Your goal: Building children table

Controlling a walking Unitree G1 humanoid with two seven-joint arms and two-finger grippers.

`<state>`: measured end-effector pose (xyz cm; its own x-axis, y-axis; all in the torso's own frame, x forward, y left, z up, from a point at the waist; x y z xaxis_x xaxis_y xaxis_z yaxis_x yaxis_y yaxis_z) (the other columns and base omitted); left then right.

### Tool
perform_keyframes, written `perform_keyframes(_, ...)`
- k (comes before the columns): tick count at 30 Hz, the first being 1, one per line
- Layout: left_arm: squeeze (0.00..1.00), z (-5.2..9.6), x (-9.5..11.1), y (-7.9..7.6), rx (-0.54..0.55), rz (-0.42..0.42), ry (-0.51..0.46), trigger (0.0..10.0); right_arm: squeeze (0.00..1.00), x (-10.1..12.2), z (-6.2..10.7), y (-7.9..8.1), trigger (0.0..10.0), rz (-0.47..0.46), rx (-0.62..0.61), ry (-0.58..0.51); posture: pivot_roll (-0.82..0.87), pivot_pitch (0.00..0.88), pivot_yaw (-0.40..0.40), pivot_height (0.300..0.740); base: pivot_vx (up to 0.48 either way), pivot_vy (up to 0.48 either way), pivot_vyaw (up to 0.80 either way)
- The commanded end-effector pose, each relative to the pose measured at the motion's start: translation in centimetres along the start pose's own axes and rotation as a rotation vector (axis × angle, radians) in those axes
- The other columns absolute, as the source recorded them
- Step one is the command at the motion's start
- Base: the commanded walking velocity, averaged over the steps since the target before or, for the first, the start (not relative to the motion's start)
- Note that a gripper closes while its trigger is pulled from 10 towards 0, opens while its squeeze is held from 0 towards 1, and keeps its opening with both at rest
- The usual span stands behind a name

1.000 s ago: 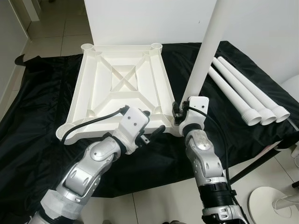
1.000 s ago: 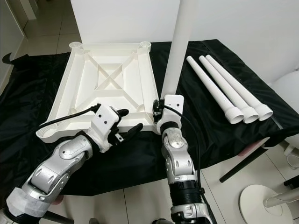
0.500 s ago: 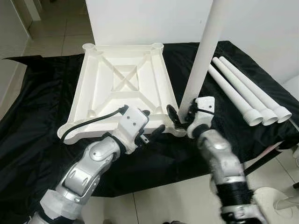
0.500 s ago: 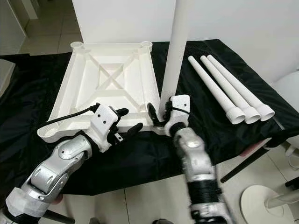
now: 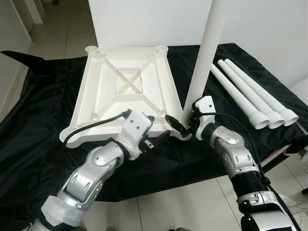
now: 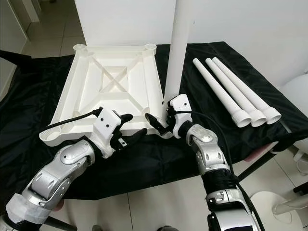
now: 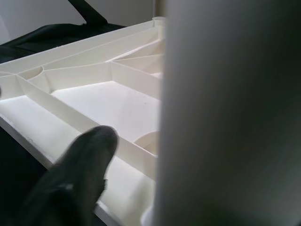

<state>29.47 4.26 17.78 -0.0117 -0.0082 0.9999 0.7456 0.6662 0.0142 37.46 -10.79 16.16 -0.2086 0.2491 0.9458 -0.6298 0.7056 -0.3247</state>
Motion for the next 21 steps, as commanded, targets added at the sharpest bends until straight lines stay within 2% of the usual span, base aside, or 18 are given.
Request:
perform_keyframes(1, 0.00, 0.0, -0.2, -1.1, -0.116, -0.006, 0.026, 10.0, 0.00, -0.5, -0.3, 0.6, 4.0, -0.006, 0.045, 0.018, -0.04, 0.048, 0.017, 0.740, 0.000, 0.000, 0.00)
perform_keyframes(2, 0.00, -0.1, -0.1, -1.1, -0.113, -0.002, 0.029, 10.0, 0.00, -0.8, -0.3, 0.5, 0.3, -0.006, 0.056, 0.030, -0.03, 0.048, 0.015, 0.740, 0.000, 0.000, 0.00)
perform_keyframes(4, 0.00, -0.1, -0.1, -1.0, -0.111, 0.005, 0.032, 10.0, 0.00, -1.1, -0.3, 0.5, 0.0, -0.004, 0.064, 0.033, -0.03, 0.048, 0.013, 0.740, 0.000, 0.000, 0.00)
perform_keyframes(12, 0.00, 0.0, 0.0, -0.7, -0.101, -0.003, 0.034, 10.0, 0.00, -2.0, 0.2, 0.4, 0.0, -0.027, 0.064, 0.048, -0.03, 0.054, 0.015, 0.740, 0.000, 0.000, 0.00)
perform_keyframes(13, 0.00, 0.0, 0.0, -0.7, -0.101, -0.005, 0.034, 10.0, 0.00, -2.2, 0.2, 0.3, 10.0, -0.050, 0.050, 0.054, -0.03, 0.057, 0.015, 0.740, 0.000, 0.000, 0.00)
perform_keyframes(19, 0.00, 0.0, -0.1, -0.6, -0.098, -0.013, 0.035, 10.0, 0.00, -2.0, 0.3, -0.1, 10.0, -0.080, -0.022, 0.043, -0.03, 0.064, 0.014, 0.740, 0.000, 0.000, 0.00)
perform_keyframes(21, 0.00, 0.0, -0.1, -0.6, -0.093, -0.016, 0.035, 10.0, 0.00, -1.7, 0.3, -0.6, 10.0, -0.096, -0.138, 0.048, -0.03, 0.064, 0.014, 0.740, 0.000, 0.000, 0.00)
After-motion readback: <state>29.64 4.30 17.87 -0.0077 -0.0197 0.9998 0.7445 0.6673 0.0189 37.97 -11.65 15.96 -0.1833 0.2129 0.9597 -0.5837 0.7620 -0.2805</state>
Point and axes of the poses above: a point about 5 cm out from each wrist's last joint towards the gripper, its own z axis pointing back from the gripper into the wrist, its own x axis along the axis of the wrist's last joint, y = z × x, the point moved 4 cm from there along -z, pointing out of the wrist towards the gripper, and after that the axes turned 10 degrees about z, right-handed, at the moved point
